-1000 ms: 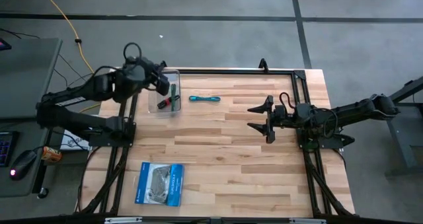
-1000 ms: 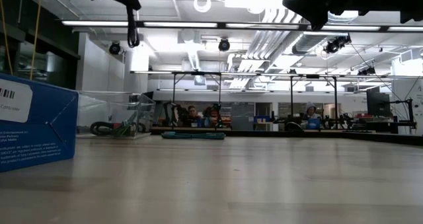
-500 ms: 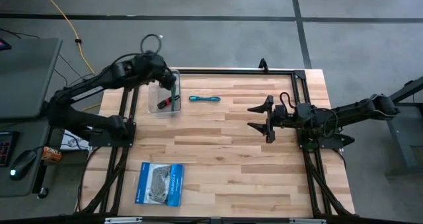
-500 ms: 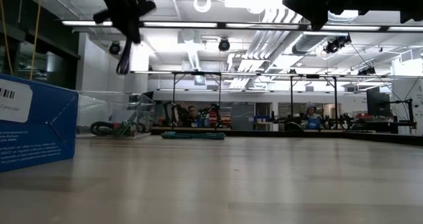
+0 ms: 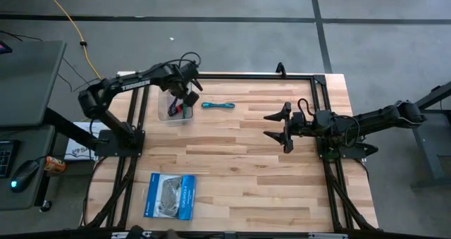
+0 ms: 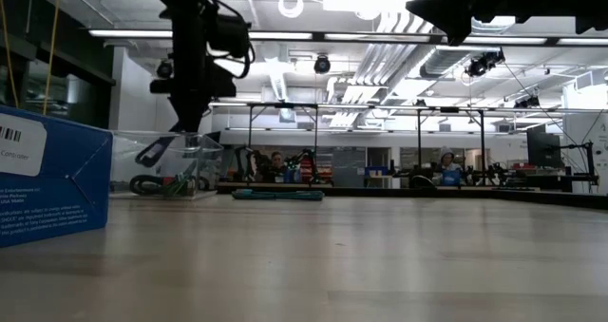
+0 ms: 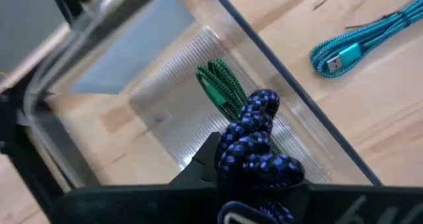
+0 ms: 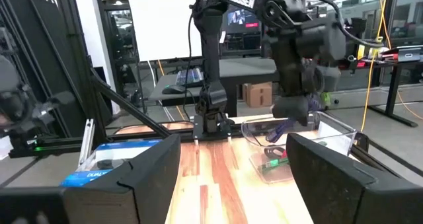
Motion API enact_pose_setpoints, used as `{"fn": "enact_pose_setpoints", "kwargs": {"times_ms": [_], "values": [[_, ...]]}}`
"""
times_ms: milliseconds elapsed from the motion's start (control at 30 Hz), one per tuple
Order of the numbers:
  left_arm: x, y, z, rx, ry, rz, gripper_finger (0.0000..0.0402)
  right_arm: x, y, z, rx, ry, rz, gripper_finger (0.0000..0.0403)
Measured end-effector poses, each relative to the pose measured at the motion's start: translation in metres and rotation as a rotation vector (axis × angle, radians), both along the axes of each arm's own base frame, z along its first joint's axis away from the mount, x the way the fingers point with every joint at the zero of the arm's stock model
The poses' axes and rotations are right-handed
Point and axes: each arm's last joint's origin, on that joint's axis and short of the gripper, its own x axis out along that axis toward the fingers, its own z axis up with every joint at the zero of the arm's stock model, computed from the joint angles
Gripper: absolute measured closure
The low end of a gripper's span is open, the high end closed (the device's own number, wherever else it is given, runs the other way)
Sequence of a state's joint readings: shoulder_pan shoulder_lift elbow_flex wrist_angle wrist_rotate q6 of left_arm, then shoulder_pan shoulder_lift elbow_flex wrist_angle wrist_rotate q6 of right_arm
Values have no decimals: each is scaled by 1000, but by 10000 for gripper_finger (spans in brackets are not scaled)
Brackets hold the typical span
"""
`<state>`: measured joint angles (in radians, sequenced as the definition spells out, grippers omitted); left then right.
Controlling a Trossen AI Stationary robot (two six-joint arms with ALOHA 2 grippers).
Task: Pick and place USB-C Cables
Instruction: Put the purple USB cable into the transparent bin
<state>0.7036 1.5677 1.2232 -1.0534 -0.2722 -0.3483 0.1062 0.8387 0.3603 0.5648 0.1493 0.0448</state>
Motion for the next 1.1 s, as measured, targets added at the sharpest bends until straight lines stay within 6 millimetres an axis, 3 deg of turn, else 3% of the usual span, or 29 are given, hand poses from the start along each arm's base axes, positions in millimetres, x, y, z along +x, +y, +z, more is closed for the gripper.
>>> {"fn": "enact_pose_setpoints", "kwargs": {"times_ms": [200,400,767,1100], "values": [[-3,12,-12,-81,-50,48,402,0,0,-1,5,13,0,135],[-20,23,-27,-69,-145,128,402,0,0,-3,31,30,2,135],[-50,23,-60,-149,-69,221,402,0,0,-3,31,28,-1,135],[-45,27,-62,-95,-114,185,386,0,0,-3,31,28,-3,135]]}}
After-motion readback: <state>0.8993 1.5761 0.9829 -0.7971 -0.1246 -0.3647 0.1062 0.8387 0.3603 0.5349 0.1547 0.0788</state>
